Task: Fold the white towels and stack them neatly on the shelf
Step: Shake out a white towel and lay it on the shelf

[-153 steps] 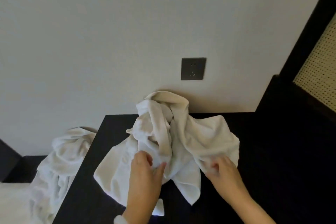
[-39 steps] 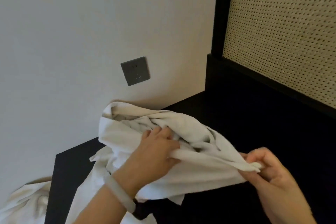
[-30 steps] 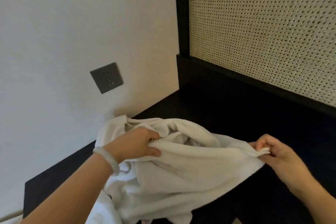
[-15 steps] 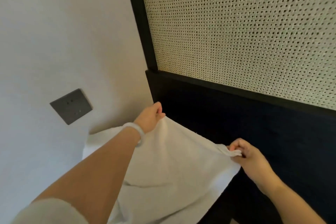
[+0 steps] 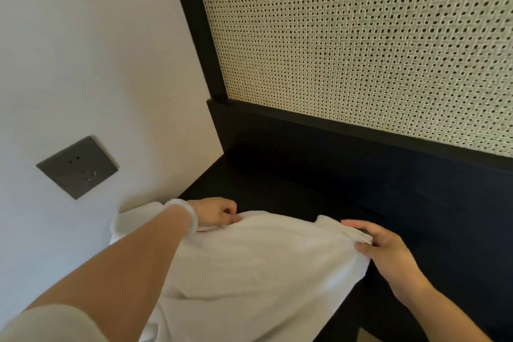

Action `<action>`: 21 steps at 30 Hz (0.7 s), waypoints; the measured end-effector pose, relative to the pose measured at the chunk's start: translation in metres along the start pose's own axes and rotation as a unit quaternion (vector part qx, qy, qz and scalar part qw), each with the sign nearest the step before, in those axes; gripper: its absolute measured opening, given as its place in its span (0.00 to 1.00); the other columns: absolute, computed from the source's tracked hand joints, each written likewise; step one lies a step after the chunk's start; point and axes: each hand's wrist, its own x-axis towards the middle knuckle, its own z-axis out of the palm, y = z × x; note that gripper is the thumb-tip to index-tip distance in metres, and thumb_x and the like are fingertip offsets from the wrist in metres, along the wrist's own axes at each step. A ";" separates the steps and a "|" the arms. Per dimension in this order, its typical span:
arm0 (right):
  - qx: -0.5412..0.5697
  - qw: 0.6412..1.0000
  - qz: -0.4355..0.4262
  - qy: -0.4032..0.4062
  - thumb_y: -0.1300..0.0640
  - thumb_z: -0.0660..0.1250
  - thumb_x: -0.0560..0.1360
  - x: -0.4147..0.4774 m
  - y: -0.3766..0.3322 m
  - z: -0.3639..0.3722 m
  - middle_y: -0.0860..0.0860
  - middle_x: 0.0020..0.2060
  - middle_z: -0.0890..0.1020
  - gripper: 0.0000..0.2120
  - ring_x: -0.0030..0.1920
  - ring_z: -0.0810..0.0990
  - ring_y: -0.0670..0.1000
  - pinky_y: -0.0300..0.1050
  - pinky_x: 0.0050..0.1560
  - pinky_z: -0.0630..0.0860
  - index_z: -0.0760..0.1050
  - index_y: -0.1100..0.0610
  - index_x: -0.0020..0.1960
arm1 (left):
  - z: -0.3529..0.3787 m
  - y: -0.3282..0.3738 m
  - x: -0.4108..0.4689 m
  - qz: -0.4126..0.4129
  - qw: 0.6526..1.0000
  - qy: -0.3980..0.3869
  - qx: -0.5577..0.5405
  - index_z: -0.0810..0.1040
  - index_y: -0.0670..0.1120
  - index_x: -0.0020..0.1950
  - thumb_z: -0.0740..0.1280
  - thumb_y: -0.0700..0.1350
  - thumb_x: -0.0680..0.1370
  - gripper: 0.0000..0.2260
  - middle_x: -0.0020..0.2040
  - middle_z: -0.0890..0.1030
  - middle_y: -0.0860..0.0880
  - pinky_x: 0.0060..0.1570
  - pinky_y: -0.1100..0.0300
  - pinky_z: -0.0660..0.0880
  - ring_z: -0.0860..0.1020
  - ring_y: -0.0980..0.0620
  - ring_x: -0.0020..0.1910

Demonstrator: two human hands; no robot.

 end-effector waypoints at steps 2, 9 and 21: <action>0.006 1.000 -0.001 -0.004 0.72 0.61 0.77 0.003 0.001 0.002 0.43 0.55 0.79 0.22 0.53 0.74 0.43 0.39 0.43 0.70 0.82 0.47 0.54 | -0.006 -0.007 -0.001 0.024 0.999 -0.006 -0.027 0.74 0.53 0.41 0.66 0.60 0.77 0.13 0.40 0.75 0.52 0.44 0.59 0.69 0.73 0.52 0.41; 0.011 0.999 -0.029 0.012 0.72 0.62 0.76 0.004 -0.002 0.002 0.47 0.53 0.82 0.22 0.56 0.77 0.50 0.45 0.50 0.73 0.83 0.47 0.51 | -0.034 -0.020 -0.023 0.092 0.994 0.050 0.010 0.70 0.51 0.35 0.72 0.60 0.71 0.17 0.38 0.71 0.50 0.41 0.61 0.66 0.68 0.54 0.36; 0.006 0.955 -0.295 -0.039 0.69 0.69 0.74 0.011 -0.209 0.059 0.45 0.41 0.85 0.16 0.49 0.81 0.51 0.45 0.48 0.73 0.83 0.48 0.41 | -0.133 -0.041 -0.254 0.053 0.830 0.501 0.239 0.64 0.53 0.33 0.49 0.73 0.75 0.25 0.31 0.69 0.55 0.32 0.55 0.74 0.72 0.56 0.30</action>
